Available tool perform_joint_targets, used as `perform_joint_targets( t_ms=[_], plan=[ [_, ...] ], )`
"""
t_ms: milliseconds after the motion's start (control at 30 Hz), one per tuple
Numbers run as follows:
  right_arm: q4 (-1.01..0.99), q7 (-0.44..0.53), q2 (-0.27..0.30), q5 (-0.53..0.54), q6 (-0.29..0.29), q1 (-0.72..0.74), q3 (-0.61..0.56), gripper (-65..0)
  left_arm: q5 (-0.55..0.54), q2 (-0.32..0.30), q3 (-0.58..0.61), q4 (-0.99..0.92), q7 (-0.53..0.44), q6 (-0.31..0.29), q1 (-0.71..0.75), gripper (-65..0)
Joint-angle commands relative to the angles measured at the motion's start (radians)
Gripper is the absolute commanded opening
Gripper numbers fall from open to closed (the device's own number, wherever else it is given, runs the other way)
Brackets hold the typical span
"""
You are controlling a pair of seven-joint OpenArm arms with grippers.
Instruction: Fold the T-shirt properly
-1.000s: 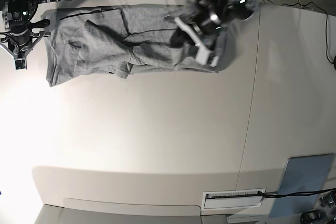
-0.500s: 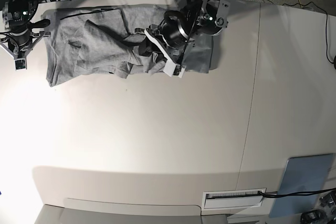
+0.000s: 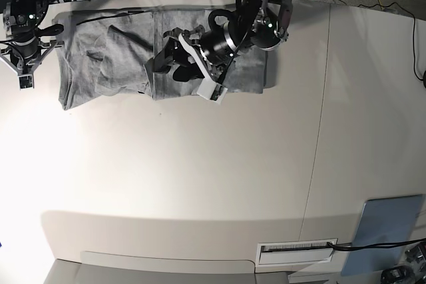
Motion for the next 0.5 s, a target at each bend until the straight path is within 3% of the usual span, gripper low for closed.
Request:
perform_joint_targets(
  t_ms=[0, 100, 200, 267, 467],
  plan=[
    [0.013, 0.021, 0.021, -0.045, -0.015, 0.003, 0.011, -65.0, 0.001, 0.011, 0.005, 0.018, -0.017, -0.009, -0.013, -30.2],
    [0.013, -0.003, 0.021, -0.125, -0.03, 0.003, 0.011, -65.0, 0.038, 0.003, 0.005, 0.018, -0.014, -0.009, -0.029, -30.2],
    [0.013, -0.054, 0.034, -0.16, -0.008, 0.002, 0.011, -65.0, 0.037, -0.015, 0.005, 0.019, -0.006, -0.015, -0.042, -30.2],
    [0.013, -0.058, 0.047, -0.165, 0.021, 0.002, 0.011, -64.9, 0.035, -0.02, 0.005, 0.019, -0.002, -0.068, -0.042, -30.2],
    [0.013, -0.029, 0.059, -0.152, 0.082, 0.003, 0.011, -48.7, -0.002, -0.02, 0.005, 0.02, 0.028, -0.113, -0.042, -30.2]
  ],
)
